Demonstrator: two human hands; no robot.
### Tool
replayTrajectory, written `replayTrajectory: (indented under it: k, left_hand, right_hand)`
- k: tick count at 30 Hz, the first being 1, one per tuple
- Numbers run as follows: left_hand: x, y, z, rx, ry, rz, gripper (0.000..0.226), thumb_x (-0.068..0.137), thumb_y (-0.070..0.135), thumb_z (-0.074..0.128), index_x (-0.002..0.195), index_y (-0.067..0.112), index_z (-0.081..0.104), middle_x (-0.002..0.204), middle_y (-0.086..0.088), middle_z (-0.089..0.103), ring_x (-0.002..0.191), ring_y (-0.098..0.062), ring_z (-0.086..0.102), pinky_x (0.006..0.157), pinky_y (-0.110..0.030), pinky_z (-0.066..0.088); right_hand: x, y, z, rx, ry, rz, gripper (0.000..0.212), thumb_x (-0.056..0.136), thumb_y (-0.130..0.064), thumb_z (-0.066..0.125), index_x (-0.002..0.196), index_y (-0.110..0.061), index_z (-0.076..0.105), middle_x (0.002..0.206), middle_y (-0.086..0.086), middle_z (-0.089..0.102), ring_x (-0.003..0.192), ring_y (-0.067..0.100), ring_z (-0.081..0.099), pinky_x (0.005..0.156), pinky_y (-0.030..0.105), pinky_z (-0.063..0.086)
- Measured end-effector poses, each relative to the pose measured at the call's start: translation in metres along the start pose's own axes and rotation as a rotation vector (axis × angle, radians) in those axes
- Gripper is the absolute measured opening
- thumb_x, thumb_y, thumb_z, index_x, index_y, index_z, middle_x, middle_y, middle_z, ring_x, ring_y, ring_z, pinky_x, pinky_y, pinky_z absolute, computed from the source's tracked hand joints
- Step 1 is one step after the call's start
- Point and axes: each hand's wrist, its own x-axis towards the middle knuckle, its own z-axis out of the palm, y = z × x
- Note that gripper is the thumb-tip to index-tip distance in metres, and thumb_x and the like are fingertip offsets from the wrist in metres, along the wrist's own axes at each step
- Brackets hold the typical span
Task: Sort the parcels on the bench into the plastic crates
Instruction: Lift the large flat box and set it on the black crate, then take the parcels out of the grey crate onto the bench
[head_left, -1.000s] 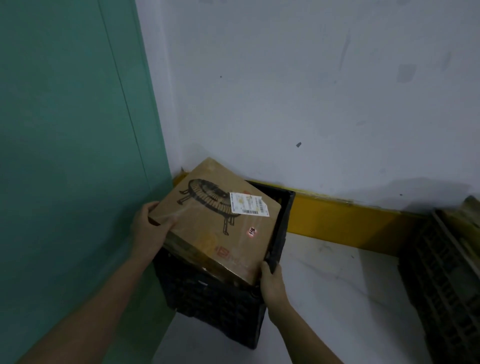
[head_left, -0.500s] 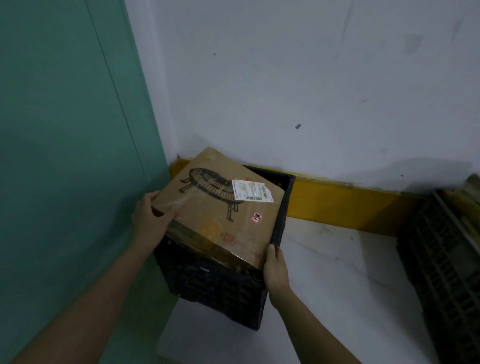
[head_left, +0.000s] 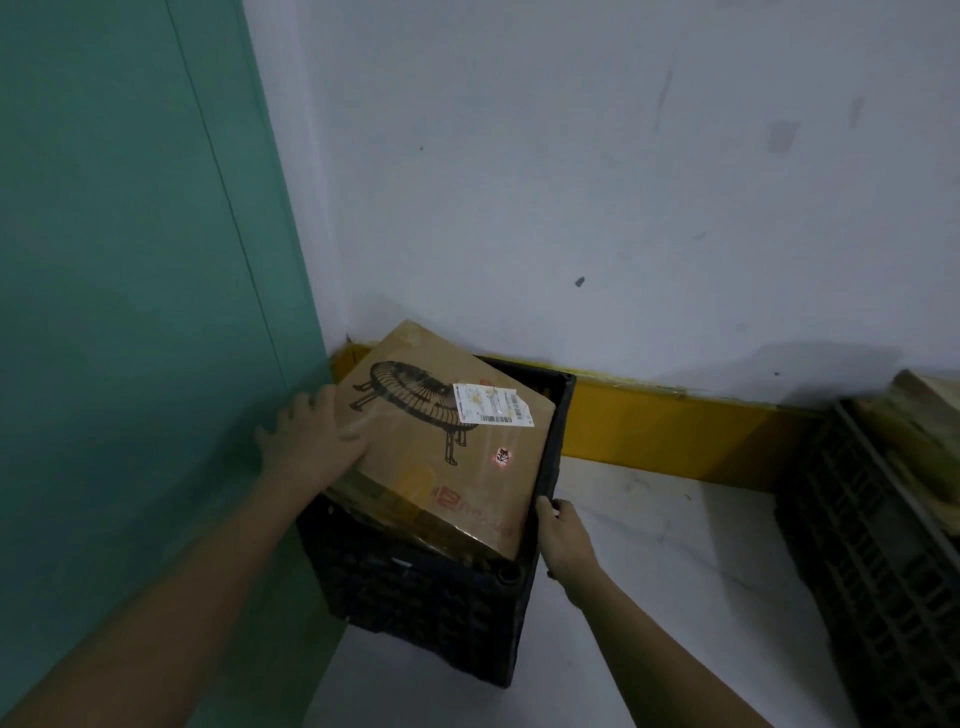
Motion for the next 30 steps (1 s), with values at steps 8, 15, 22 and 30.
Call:
replayTrajectory:
  k: [8,15,22,30]
  left_hand:
    - [-0.005,0.077,0.003,0.102,0.014,0.272,0.077,0.092,0.065,0.043,0.154,0.025,0.022,0.161,-0.006,0.023,0.148,-0.028,0.019,0.119,-0.06,0.012]
    - [-0.006,0.159,0.0,-0.003,-0.078,0.407,0.071,0.096,0.065,0.036,0.154,0.025,0.026,0.159,-0.003,0.029,0.144,-0.026,0.027,0.114,-0.049,0.021]
    - [-0.037,0.262,-0.015,-0.032,-0.106,0.558,0.072,0.095,0.07,0.028,0.155,0.029,0.026,0.159,-0.003,0.03,0.145,-0.025,0.028,0.116,-0.048,0.026]
    - [-0.086,0.385,-0.015,-0.034,-0.177,0.615,0.075,0.093,0.074,0.024,0.155,0.032,0.025,0.161,-0.001,0.028,0.145,-0.026,0.028,0.116,-0.051,0.023]
  right_hand:
    - [-0.001,-0.039,-0.052,-0.287,0.025,-0.137,0.05,0.107,-0.039,0.036,0.143,-0.006,0.043,0.142,0.015,0.052,0.119,0.029,0.054,0.091,0.036,0.042]
    - [0.012,-0.068,-0.118,-0.524,0.085,-0.25,0.063,0.103,-0.054,0.035,0.153,-0.016,0.034,0.156,0.008,0.04,0.137,0.03,0.043,0.11,0.044,0.04]
    - [-0.001,-0.08,-0.214,-0.74,0.215,-0.335,0.065,0.099,-0.061,0.032,0.152,-0.023,0.036,0.156,0.006,0.039,0.141,0.031,0.037,0.112,0.049,0.036]
    - [-0.024,-0.061,-0.347,-0.856,0.279,-0.315,0.064,0.1,-0.061,0.029,0.152,-0.026,0.036,0.159,0.002,0.034,0.144,0.03,0.031,0.115,0.052,0.03]
